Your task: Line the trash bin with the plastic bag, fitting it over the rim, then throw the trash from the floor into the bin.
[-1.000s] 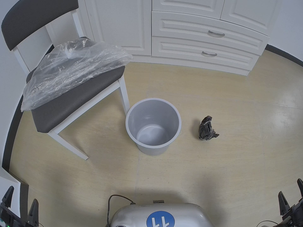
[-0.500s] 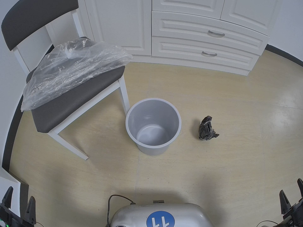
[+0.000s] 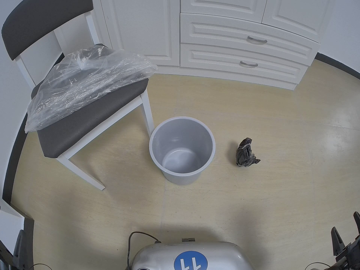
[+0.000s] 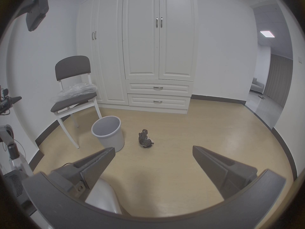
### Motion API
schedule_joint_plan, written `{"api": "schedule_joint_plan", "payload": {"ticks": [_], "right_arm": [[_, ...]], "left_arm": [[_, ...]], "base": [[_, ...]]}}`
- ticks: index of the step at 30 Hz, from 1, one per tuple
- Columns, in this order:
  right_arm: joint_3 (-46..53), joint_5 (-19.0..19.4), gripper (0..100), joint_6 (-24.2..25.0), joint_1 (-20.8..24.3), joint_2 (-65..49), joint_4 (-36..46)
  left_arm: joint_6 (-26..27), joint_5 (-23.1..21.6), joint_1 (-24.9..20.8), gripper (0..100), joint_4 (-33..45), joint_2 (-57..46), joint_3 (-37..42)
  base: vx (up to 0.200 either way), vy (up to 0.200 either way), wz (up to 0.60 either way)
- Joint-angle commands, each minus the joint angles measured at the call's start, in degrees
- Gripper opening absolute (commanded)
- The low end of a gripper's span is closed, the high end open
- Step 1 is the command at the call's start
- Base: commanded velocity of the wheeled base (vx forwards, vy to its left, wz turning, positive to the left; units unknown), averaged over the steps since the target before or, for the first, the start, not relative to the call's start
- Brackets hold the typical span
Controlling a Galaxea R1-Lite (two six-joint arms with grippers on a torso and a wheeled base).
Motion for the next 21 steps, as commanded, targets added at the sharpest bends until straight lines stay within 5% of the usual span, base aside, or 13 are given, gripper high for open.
{"api": "schedule_joint_plan", "payload": {"ticks": [1,3,7,13,21], "right_arm": [[0.92,0.04,100,0.40,0.00,-0.93,-0.21],[0.84,-0.22,100,1.46,0.00,-0.93,-0.48],[-8.13,0.13,100,11.21,0.00,0.22,-4.61],[-15.07,0.92,100,2.42,0.70,15.07,-5.66],[-24.48,1.19,100,2.86,1.85,40.38,-26.23]], "left_arm": [[-2.08,3.09,-0.01,100,1.13,-0.84,-0.90],[-2.08,5.11,-0.01,100,2.18,-0.84,0.50],[-2.08,5.90,-0.10,100,3.59,-0.05,0.68],[-2.08,6.16,0.61,100,3.15,11.82,-3.71],[0.73,13.72,2.63,100,2.89,32.21,-14.26]], "base": [[0.000,0.000,0.00],[0.000,0.000,0.00],[0.000,0.000,0.00],[0.000,0.000,0.00],[0.000,0.000,0.00]]}}
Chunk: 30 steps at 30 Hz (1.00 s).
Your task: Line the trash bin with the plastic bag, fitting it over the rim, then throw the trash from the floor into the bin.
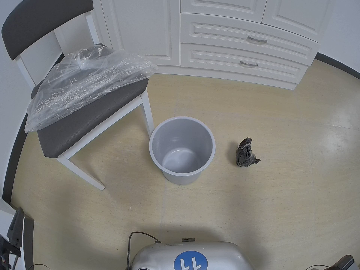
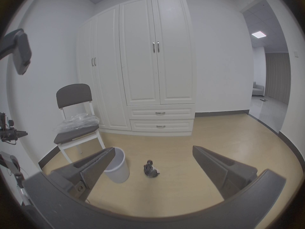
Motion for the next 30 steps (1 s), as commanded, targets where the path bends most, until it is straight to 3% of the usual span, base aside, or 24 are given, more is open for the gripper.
{"api": "schedule_joint_plan", "payload": {"ticks": [1,7,9,14,22,30], "right_arm": [[-11.70,0.41,100,-1.20,1.37,26.32,-13.96],[-18.91,-0.56,100,-0.93,6.73,31.86,-14.49],[-18.12,-2.14,100,-0.58,9.01,31.33,-14.14],[-15.22,-2.93,100,1.35,9.89,32.56,-14.58],[-16.27,-3.02,100,4.60,9.36,37.31,-14.75],[-16.89,-2.67,100,5.48,6.90,38.10,-14.75]], "left_arm": [[3.78,5.63,1.69,100,-0.10,22.69,-11.06],[13.36,5.63,1.69,100,-0.10,30.43,-16.86],[18.46,5.63,2.13,100,-0.10,34.38,-18.88],[26.02,5.63,4.24,100,-0.10,44.32,-24.42],[28.83,5.98,4.33,100,-0.10,54.95,-31.71],[34.28,6.42,11.18,100,-1.15,61.72,-35.23]], "base": [[0.000,0.000,0.00],[0.000,0.000,0.00],[0.000,0.000,0.00],[0.000,0.000,0.00],[0.000,0.000,0.00],[0.000,0.000,0.00]]}}
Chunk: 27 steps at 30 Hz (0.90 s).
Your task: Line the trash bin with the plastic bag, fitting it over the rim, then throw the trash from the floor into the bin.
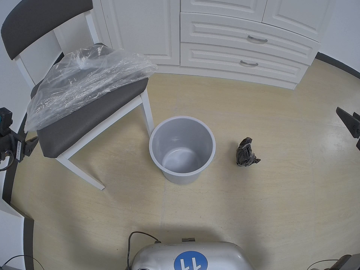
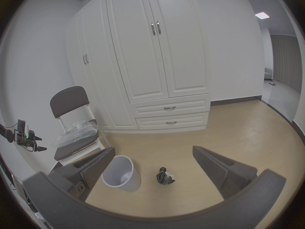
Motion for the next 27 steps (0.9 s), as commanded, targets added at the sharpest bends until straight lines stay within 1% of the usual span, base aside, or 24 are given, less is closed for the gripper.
{"api": "schedule_joint_plan", "payload": {"ticks": [1,8,15,21,27], "right_arm": [[-0.41,0.07,100,0.74,-0.79,1.10,-0.03],[-0.50,0.07,100,1.09,-0.79,1.19,-0.03],[-0.59,0.07,100,1.09,-0.97,1.01,-0.03],[-0.85,0.25,100,1.17,-2.64,1.19,-0.03],[-0.94,0.69,100,1.17,-2.90,1.63,-0.03]], "left_arm": [[1.66,-0.16,4.22,100,-1.73,6.92,-2.21],[1.66,-0.16,6.24,100,-7.97,11.23,-2.21],[1.83,-0.16,6.24,100,-8.23,12.37,-2.38],[1.74,0.01,6.33,100,-9.11,15.80,-4.05],[1.83,0.19,6.94,100,-13.68,19.32,-4.84]], "base": [[0.000,0.000,0.00],[0.000,0.000,0.00],[0.000,0.000,0.00],[0.000,0.000,0.00],[0.000,0.000,0.00]]}}
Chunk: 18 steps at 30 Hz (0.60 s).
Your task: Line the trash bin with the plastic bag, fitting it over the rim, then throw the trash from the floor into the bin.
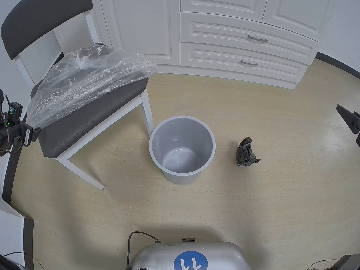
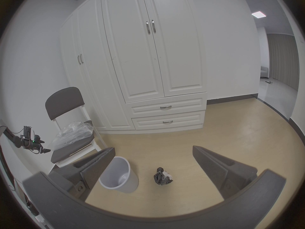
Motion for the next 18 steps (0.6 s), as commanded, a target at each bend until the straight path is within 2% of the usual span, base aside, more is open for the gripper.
{"api": "schedule_joint_plan", "payload": {"ticks": [1,10,18], "right_arm": [[-0.02,0.04,100,-0.01,-0.16,0.34,-0.03],[-0.29,0.04,100,0.08,-0.68,0.25,-0.03],[-0.29,0.04,100,0.08,-0.68,0.25,-0.12]], "left_arm": [[-0.08,0.10,0.62,100,-1.81,3.56,-0.33],[-0.44,-0.07,3.08,100,-8.93,7.17,-1.12],[-1.40,-0.51,4.84,100,-9.54,5.85,-3.67]], "base": [[0.000,0.000,0.00],[0.000,0.000,0.00],[0.000,0.000,0.00]]}}
